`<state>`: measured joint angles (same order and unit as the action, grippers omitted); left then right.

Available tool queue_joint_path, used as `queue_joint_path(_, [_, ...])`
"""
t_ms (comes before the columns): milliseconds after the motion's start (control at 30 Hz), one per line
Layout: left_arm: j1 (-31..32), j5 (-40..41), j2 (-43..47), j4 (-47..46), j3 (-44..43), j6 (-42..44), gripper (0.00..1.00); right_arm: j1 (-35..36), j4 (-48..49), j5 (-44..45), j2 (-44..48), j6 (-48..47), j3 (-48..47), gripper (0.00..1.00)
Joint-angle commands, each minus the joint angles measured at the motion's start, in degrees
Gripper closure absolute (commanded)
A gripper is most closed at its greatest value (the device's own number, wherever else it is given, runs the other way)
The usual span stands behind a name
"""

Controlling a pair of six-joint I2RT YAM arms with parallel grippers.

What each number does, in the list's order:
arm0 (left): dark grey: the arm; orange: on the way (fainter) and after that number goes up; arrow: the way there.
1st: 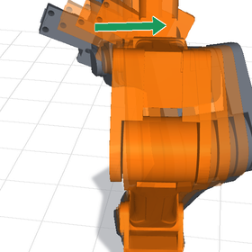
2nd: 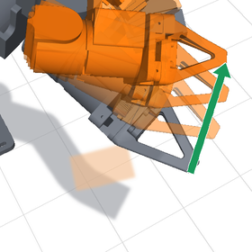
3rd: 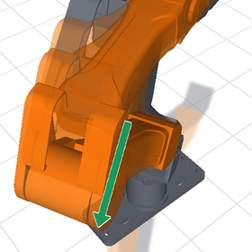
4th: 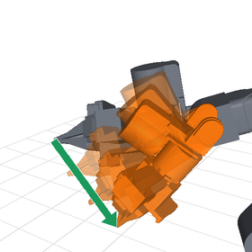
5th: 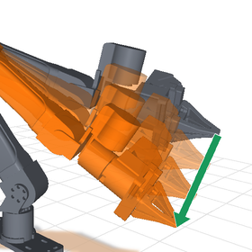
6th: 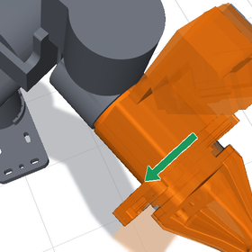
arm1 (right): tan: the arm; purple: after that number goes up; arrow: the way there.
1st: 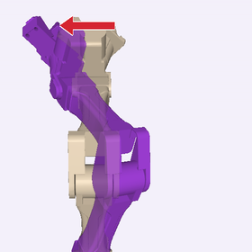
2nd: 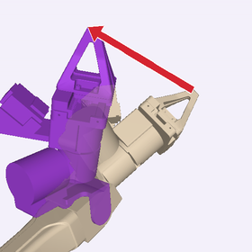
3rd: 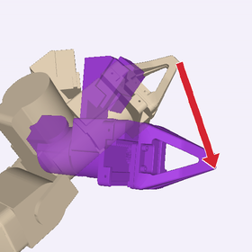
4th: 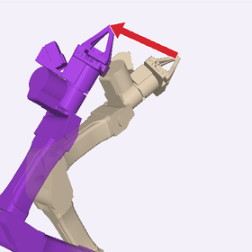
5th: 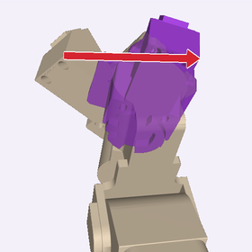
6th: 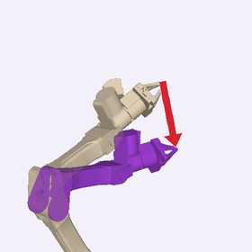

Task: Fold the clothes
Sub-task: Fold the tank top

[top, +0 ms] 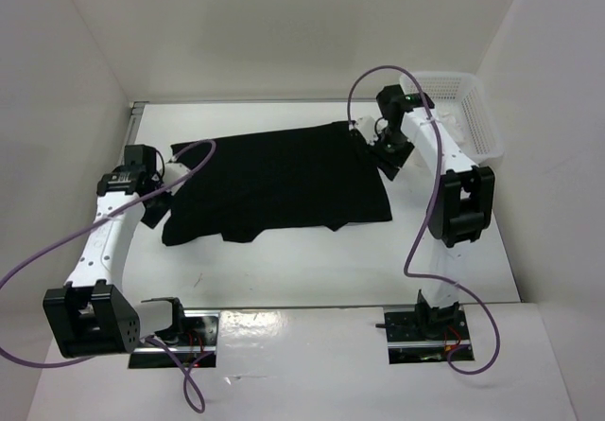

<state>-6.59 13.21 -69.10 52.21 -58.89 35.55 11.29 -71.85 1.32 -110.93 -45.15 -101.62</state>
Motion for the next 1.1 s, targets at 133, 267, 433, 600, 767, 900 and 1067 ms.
queue_joint_path(133, [0.2, -6.9, -10.8, -10.4, -10.9, -16.2, 0.62, 1.3, 12.9, -7.8, -8.2, 11.9, -10.5, 0.42])
queue_joint_path(267, [0.2, -12.5, -20.4, -14.1, -17.0, -23.3, 0.78, 2.5, 17.3, -9.9, -15.1, 17.1, -15.9, 0.43])
queue_joint_path(433, [0.2, -15.2, -29.9, -19.8, -23.3, -30.2, 0.78, 2.5, 21.7, -10.5, -19.9, 22.0, -22.2, 0.43])
queue_joint_path(600, [0.7, -14.5, -36.4, -23.0, -27.0, -33.3, 0.73, 2.5, 22.2, -12.1, -24.8, 24.8, -29.8, 0.43])
queue_joint_path(767, [0.7, -10.4, -40.1, -26.0, -27.0, -35.3, 0.66, 2.5, 18.9, -12.1, -30.4, 24.8, -39.2, 0.43])
queue_joint_path(900, [1.2, -9.1, -44.6, -27.2, -27.6, -36.4, 0.66, 2.5, 16.8, -12.1, -35.9, 25.4, -48.0, 0.43])
queue_joint_path(1067, [1.2, -7.9, -47.1, -27.7, -28.1, -37.0, 0.71, 3.0, 16.8, -11.5, -39.0, 25.9, -50.1, 0.44])
